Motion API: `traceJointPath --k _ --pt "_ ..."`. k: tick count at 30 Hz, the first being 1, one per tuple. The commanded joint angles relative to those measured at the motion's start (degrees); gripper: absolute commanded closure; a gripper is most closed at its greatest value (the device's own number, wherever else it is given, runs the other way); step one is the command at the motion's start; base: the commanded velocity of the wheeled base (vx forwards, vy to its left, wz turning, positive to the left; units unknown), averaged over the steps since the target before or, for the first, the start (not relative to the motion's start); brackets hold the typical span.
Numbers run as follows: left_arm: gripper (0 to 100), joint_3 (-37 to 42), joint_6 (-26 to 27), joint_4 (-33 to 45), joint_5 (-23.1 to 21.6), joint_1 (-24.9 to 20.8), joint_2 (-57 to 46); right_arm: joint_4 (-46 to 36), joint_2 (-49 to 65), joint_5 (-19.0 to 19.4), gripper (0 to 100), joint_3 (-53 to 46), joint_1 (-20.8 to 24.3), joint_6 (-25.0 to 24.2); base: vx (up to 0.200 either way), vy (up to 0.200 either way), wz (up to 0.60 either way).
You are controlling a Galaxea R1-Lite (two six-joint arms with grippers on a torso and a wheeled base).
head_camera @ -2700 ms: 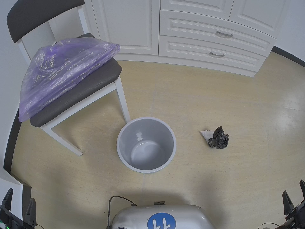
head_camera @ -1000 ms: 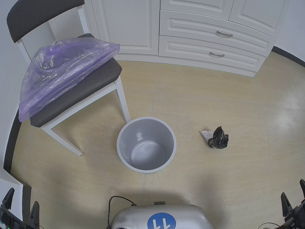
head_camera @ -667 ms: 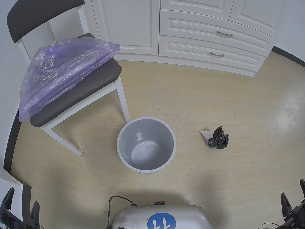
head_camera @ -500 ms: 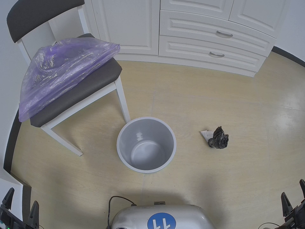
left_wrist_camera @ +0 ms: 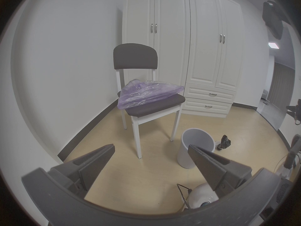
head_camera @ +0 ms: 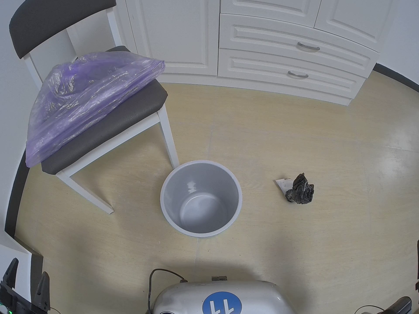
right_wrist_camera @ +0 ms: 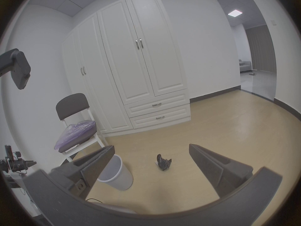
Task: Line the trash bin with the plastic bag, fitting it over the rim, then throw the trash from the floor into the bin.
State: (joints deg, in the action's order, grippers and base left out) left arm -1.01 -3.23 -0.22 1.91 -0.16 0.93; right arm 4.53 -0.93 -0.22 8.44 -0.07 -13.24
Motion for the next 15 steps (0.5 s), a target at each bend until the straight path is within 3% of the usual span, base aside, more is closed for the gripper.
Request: traceJointPath --k 1,6,7,9,11,15 --pt "0 1.0 -1.0 -0.1 0.6 0.0 -0.8 0.3 0.9 -0.5 0 1.0 0.0 3.1 0.0 0.0 0.0" --pt "0 1.0 1.3 -0.3 0.0 0.0 -0.9 0.1 0.9 -1.3 0 0.5 0.0 3.5 0.0 0.0 0.0" --pt "0 -0.2 6.4 -4.9 -0.9 0.0 -0.8 -0.2 0.9 -0.8 0 0.4 0.0 5.9 0.0 0.0 0.0" --pt "0 -2.8 6.3 -10.2 -4.2 0.0 -0.8 -0.4 0.9 -0.6 0 0.3 0.0 8.7 0.0 0.0 0.0" --pt "0 -3.3 6.1 -10.6 -6.6 0.0 -0.8 -0.5 0.9 -0.6 0 0.2 0.0 10.4 0.0 0.0 0.0" --pt "0 -2.0 6.1 -9.7 -7.0 0.0 -0.8 -0.5 0.3 -0.5 0 0.8 0.0 12.0 0.0 0.0 0.0"
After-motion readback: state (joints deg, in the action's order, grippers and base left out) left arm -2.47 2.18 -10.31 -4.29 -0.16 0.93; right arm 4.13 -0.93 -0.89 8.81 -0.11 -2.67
